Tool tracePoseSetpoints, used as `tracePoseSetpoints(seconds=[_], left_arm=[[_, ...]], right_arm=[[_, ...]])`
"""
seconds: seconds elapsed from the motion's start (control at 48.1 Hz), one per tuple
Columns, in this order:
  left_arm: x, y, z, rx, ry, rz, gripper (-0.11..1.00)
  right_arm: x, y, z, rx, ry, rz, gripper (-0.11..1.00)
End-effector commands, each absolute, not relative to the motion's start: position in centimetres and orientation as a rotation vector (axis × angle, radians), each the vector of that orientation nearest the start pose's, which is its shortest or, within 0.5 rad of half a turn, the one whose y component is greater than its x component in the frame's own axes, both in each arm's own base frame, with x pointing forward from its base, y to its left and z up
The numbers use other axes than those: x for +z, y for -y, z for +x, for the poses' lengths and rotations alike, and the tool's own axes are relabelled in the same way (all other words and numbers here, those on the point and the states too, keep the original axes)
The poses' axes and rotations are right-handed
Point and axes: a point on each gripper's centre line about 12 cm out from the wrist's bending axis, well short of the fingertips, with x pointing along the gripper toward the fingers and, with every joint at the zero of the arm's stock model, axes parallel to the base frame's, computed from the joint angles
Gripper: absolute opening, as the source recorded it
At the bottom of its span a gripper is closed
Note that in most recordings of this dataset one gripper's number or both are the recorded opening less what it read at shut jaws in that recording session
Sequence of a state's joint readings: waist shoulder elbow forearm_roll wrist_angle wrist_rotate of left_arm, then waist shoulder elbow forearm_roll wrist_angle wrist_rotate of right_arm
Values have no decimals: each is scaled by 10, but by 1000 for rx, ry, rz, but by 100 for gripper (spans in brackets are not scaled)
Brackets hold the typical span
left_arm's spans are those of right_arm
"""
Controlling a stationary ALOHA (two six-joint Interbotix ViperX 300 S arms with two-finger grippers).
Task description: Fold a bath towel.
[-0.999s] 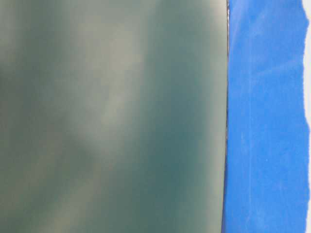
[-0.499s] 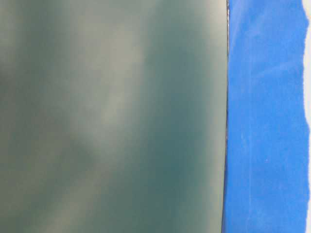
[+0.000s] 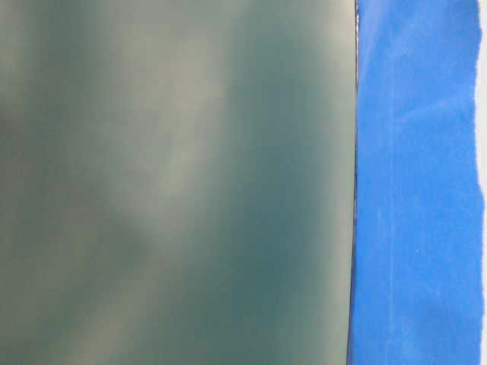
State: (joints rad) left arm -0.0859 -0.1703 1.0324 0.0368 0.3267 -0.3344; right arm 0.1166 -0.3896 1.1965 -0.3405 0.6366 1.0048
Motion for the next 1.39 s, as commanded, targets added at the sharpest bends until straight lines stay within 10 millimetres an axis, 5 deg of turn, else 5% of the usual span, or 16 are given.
tracePoseSetpoints(seconds=[0.0, 0.125, 0.291, 0.437, 0.603, 0.895, 1.061, 1.207, 1.373], left_arm=[[83, 19, 241, 123, -1231, -204, 78], [83, 20, 242, 125, -1236, -210, 61], [84, 23, 241, 114, -1245, -199, 50], [99, 23, 242, 122, -1263, -201, 38], [153, 23, 251, 133, -1252, -211, 12], [282, 25, 247, 123, -1047, -286, 12], [344, 32, 235, 77, -911, -319, 12], [367, 38, 226, 60, -894, -341, 12], [368, 50, 229, 51, -908, -392, 12]], right_arm=[[92, 6, 170, -576, -1308, 372, 61], [92, 4, 175, -568, -1300, 378, 53], [94, 1, 181, -528, -1247, 412, 12], [105, 2, 184, -538, -1224, 420, 10], [150, 8, 189, -595, -1174, 414, 10], [270, 7, 183, -490, -885, 418, 10], [321, 6, 175, -404, -712, 410, 10], [351, 11, 168, -389, -594, 373, 10], [357, 19, 172, -441, -556, 303, 10]])
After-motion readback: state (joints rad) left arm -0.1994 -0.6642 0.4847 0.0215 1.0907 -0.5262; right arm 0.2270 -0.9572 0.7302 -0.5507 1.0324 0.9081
